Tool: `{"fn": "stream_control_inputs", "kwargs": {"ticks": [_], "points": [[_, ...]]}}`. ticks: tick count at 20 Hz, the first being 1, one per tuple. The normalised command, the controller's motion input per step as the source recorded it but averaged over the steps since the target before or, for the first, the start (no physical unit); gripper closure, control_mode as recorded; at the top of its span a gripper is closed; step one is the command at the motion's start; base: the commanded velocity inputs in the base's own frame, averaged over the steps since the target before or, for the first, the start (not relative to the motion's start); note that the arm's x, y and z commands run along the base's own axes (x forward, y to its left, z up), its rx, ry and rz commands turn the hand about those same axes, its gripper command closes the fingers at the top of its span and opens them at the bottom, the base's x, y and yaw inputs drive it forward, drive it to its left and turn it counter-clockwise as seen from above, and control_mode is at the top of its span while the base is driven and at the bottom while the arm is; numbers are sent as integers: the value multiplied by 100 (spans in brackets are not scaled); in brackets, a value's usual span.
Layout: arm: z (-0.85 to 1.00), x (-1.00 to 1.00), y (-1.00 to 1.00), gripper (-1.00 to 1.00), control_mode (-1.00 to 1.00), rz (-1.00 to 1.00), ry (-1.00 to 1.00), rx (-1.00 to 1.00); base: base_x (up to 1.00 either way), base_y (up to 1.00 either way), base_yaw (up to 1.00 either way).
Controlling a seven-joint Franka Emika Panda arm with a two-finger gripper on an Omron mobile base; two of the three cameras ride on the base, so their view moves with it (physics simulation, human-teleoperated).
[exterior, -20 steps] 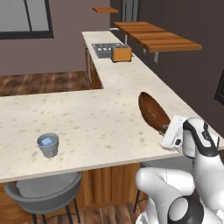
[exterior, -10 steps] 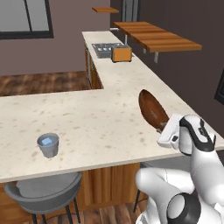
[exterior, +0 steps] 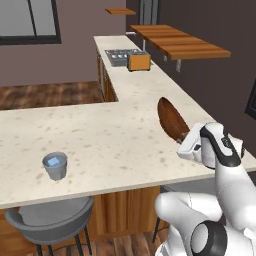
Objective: There are four ice cubes in the ice bowl. Place two ice cubes in each glass of water.
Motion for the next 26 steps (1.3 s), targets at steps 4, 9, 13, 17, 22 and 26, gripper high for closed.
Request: {"fn": "stream_control_inputs", "kwargs": {"ticks": [4, 9, 13, 17, 22, 26], "points": [[7, 0, -2, 100, -100, 0, 0, 21, 0, 0, 0], [1, -1, -11, 100, -100, -1, 0, 18, 0, 0, 0], [7, 0, 1, 100, -100, -2, 0, 0, 0, 0, 0], [11, 1, 5, 100, -100, -3, 0, -3, 0, 0, 0], [8, -1, -7, 100, -100, -10, -1, -5, 0, 0, 0], [0, 0, -4, 100, -100, 0, 0, 0, 0, 0, 0]]}}
